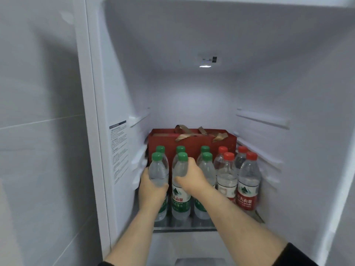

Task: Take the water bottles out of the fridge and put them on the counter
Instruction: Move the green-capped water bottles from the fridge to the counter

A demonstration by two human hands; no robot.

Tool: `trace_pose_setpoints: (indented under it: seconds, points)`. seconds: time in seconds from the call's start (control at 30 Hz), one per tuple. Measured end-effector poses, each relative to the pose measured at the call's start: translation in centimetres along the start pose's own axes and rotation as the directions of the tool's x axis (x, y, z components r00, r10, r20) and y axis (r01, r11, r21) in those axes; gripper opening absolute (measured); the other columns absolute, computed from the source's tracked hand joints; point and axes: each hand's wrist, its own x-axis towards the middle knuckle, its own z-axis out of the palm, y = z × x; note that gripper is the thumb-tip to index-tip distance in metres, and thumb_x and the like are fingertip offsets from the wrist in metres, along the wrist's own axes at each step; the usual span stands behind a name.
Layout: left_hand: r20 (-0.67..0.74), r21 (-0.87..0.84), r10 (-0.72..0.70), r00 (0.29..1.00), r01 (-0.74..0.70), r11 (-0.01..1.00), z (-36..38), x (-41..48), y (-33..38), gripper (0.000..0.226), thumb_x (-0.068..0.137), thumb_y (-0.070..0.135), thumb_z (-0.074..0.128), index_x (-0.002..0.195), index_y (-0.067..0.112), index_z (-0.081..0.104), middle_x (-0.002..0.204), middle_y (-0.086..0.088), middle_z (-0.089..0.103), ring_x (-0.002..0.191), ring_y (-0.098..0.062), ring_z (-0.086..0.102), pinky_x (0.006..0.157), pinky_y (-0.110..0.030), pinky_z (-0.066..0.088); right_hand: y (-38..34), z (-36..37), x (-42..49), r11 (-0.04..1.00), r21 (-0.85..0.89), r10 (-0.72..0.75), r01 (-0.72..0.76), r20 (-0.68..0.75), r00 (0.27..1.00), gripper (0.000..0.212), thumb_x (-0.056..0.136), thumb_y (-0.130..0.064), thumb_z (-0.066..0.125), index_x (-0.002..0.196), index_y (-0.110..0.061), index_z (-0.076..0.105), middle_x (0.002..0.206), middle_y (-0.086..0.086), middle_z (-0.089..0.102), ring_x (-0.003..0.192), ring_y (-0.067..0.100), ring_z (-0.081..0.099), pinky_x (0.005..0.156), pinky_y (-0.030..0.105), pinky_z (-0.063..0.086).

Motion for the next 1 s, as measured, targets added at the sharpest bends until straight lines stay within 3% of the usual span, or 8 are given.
trace_pose_setpoints:
  seconds: [0.27,0.43,0.53,0.63,0.73,0.8,0.9,1.0]
  points:
    - [-0.099,-0.017,0.078,0.992,-0.080,0.997,-1.4,-3.4,1.2,0.038,0.070,0.037,0.078,0.103,0.034,0.060,0.089,0.011,0.071,0.079,-0.008,0.067,0.064,-0.028,0.053,-1.3,-1.5,-2.4,0.997,0.035,-0.062,0.063,-0.040,0.997,0.054,0.078,-0.013,0.077,0.119,-0.023,0.044,0.097,-0.008,0.056,0.085,0.009,0.057,0.054,0.012,0.038]
    - [-0.114,-0.016,0.159,0.981,-0.162,0.987,-3.7,-5.9,4.8,0.037,0.070,0.034,0.076,0.103,0.032,0.060,0.093,0.009,0.070,0.084,-0.010,0.067,0.063,-0.027,0.052,-4.1,-6.0,-6.0,0.976,0.135,-0.158,0.172,-0.112,0.981,0.054,0.077,-0.014,0.078,0.119,-0.030,0.048,0.093,-0.023,0.051,0.084,-0.003,0.052,0.061,0.011,0.036]
    - [-0.066,-0.012,0.196,0.978,-0.197,0.980,-5.9,-7.6,7.7,0.038,0.068,0.039,0.076,0.103,0.034,0.061,0.092,0.010,0.071,0.084,-0.010,0.068,0.065,-0.031,0.056,-5.7,-8.5,-8.8,0.963,0.173,-0.182,0.207,-0.149,0.972,0.053,0.076,-0.015,0.079,0.117,-0.029,0.050,0.097,-0.020,0.053,0.090,0.003,0.054,0.068,0.017,0.040]
    - [-0.020,0.029,0.267,0.964,-0.266,0.964,-8.0,-9.4,10.1,0.044,0.069,0.029,0.080,0.108,0.033,0.060,0.090,0.016,0.066,0.082,-0.003,0.062,0.061,-0.025,0.048,-6.8,-10.6,-12.1,0.961,0.163,-0.199,0.223,-0.153,0.968,0.047,0.076,-0.015,0.077,0.105,-0.036,0.047,0.092,-0.022,0.054,0.083,0.000,0.053,0.060,0.016,0.039]
    - [0.073,0.025,0.328,0.942,-0.331,0.943,-9.9,-11.7,12.1,0.037,0.071,0.023,0.082,0.092,0.039,0.056,0.084,0.022,0.059,0.079,0.006,0.053,0.061,-0.021,0.043,-8.0,-12.6,-16.2,0.960,0.156,-0.200,0.234,-0.206,0.958,0.045,0.074,-0.012,0.076,0.102,-0.037,0.051,0.094,-0.019,0.060,0.087,0.002,0.059,0.061,0.019,0.044]
    - [0.152,-0.006,0.361,0.920,-0.364,0.931,-11.1,-13.4,12.9,0.038,0.069,0.025,0.084,0.088,0.042,0.054,0.087,0.020,0.063,0.082,0.001,0.059,0.069,-0.029,0.051,-8.6,-13.5,-19.4,0.963,0.166,-0.166,0.211,-0.250,0.954,0.047,0.073,-0.011,0.075,0.098,-0.042,0.049,0.096,-0.018,0.063,0.089,0.005,0.062,0.069,0.025,0.051]
    - [0.275,-0.052,0.406,0.871,-0.408,0.911,-12.7,-15.6,13.8,0.050,0.065,0.024,0.087,0.106,0.035,0.061,0.098,0.013,0.069,0.089,-0.011,0.067,0.077,-0.036,0.055,-9.2,-15.0,-24.1,0.969,0.165,-0.128,0.183,-0.296,0.946,0.050,0.073,-0.012,0.076,0.102,-0.044,0.050,0.101,-0.016,0.065,0.092,0.009,0.064,0.078,0.035,0.056]
    - [0.363,-0.116,0.461,0.810,-0.451,0.885,-13.8,-18.8,15.2,0.067,0.065,0.020,0.088,0.123,0.029,0.058,0.106,0.011,0.067,0.093,-0.012,0.066,0.078,-0.035,0.054,-10.1,-17.1,-29.4,0.979,0.130,-0.112,0.159,-0.313,0.943,0.051,0.074,-0.011,0.076,0.110,-0.040,0.053,0.103,-0.016,0.065,0.093,0.010,0.065,0.076,0.033,0.056]
